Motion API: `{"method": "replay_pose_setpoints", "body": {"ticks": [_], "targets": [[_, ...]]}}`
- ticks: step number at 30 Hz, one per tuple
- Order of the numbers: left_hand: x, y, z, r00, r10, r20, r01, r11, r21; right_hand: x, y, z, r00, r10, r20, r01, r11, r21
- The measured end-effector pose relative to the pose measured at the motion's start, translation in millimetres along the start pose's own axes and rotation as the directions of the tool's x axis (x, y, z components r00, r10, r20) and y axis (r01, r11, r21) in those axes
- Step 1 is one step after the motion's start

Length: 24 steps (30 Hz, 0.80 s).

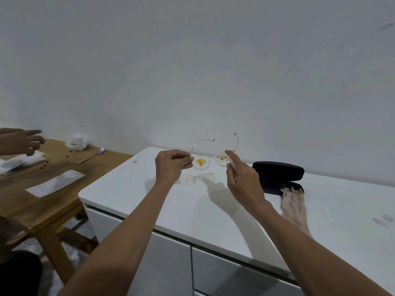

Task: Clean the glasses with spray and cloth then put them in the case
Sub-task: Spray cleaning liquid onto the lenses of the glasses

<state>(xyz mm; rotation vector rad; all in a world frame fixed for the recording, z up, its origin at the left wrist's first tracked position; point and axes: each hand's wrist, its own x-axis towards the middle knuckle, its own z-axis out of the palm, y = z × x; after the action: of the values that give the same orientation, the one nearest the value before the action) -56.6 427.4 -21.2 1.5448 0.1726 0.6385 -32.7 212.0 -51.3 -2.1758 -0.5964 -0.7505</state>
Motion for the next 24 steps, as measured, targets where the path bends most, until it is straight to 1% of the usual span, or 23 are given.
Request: {"method": "replay_pose_setpoints", "body": {"ticks": [8, 13, 19, 24], "targets": [[1.6, -1.1, -0.5, 1.0, 0.006, 0.007, -0.006, 1.0, 0.017, -1.8, 6.1, 0.5, 0.998, 0.043, -0.043, -0.042, 0.999, 0.028], [0.0, -3.3, 1.8, 1.0, 0.005, 0.008, -0.005, 1.0, 0.022, -2.6, 3.7, -1.5, 0.998, 0.042, -0.05, -0.04, 0.998, 0.044], [-0.3, -2.7, 5.0, 1.0, -0.003, 0.01, 0.003, 1.0, 0.016, -3.6, 2.3, -3.0, 0.997, 0.072, -0.01, -0.069, 0.984, 0.167], [0.8, -2.8, 4.6, 1.0, 0.009, 0.008, -0.01, 1.0, 0.028, -1.6, -4.4, -2.7, 0.998, 0.057, -0.014, -0.054, 0.981, 0.188]]}}
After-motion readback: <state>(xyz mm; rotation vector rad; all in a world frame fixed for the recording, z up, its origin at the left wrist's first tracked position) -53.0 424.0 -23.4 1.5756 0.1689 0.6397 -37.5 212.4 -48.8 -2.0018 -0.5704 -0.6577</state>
